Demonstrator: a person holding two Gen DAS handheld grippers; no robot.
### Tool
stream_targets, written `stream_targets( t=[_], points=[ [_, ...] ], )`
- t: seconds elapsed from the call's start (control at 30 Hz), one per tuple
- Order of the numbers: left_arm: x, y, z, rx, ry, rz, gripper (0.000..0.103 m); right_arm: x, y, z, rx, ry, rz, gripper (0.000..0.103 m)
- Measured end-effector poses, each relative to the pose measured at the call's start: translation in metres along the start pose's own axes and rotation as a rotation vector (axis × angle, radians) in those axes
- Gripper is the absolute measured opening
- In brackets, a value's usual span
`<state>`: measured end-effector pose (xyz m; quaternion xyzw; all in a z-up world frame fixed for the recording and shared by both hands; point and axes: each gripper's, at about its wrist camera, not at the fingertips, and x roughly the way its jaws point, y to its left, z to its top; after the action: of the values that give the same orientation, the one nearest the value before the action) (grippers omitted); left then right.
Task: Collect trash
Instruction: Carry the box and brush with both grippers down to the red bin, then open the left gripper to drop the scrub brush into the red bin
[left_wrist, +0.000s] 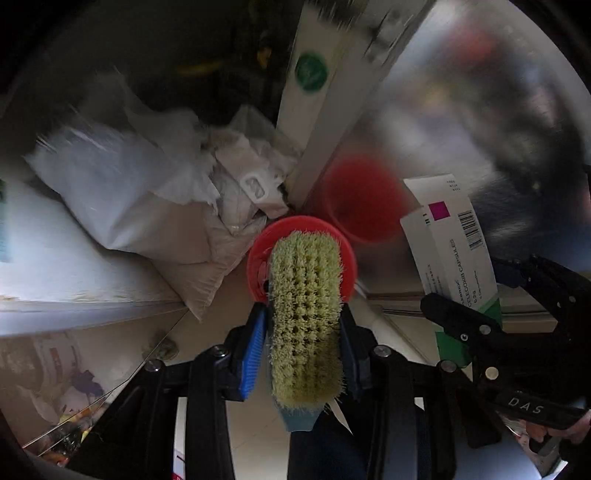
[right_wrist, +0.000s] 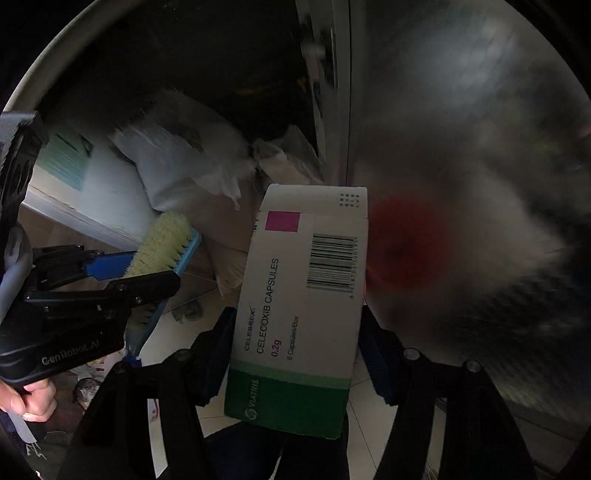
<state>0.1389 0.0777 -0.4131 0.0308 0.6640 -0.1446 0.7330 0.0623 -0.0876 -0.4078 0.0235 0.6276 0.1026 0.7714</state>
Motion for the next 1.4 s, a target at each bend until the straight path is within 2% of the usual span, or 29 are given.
stream_targets(
  t=[0.13,0.23,0.43,0.53,0.57,0.6,0.67,0.8,1.17,1.4],
  points=[
    [0.056,0.001,0.001,0.013,0.018,0.04,0.035,0.062,-0.016,0.002,0.007,0.031,0.016,0.061],
    [0.084,0.009,0.002,0.01,0.022,0.034,0.035,0.096,-0.016,0.003,0.003,0.042,0.031,0.061],
    [0.121,0.02,-0.005,0.013,0.042,0.063,0.035,0.141,-0.025,0.007,0.014,0.065,0.058,0.062],
    [0.123,0.022,-0.006,0.02,0.05,0.065,0.035,0.156,-0.025,0.009,0.031,0.086,0.083,0.064],
    [0.124,0.023,-0.006,0.022,0.055,0.064,0.035,0.159,-0.027,0.008,0.032,0.088,0.09,0.068],
    [0.124,0.024,-0.007,0.024,0.062,0.063,0.035,0.16,-0.025,0.008,0.032,0.089,0.093,0.08],
    [0.125,0.024,-0.007,0.028,0.072,0.068,0.035,0.152,-0.024,0.003,0.023,0.073,0.076,0.093],
    [0.122,0.021,-0.008,0.051,0.074,0.062,0.035,0.147,-0.025,0.0,0.02,0.048,0.024,0.101],
    [0.136,0.011,-0.002,0.085,0.114,-0.006,0.035,0.13,-0.038,-0.009,0.087,-0.006,-0.06,0.102],
    [0.148,0.002,0.007,0.098,0.131,-0.044,0.035,0.129,-0.049,-0.009,0.129,-0.007,-0.068,0.102]
  ],
)
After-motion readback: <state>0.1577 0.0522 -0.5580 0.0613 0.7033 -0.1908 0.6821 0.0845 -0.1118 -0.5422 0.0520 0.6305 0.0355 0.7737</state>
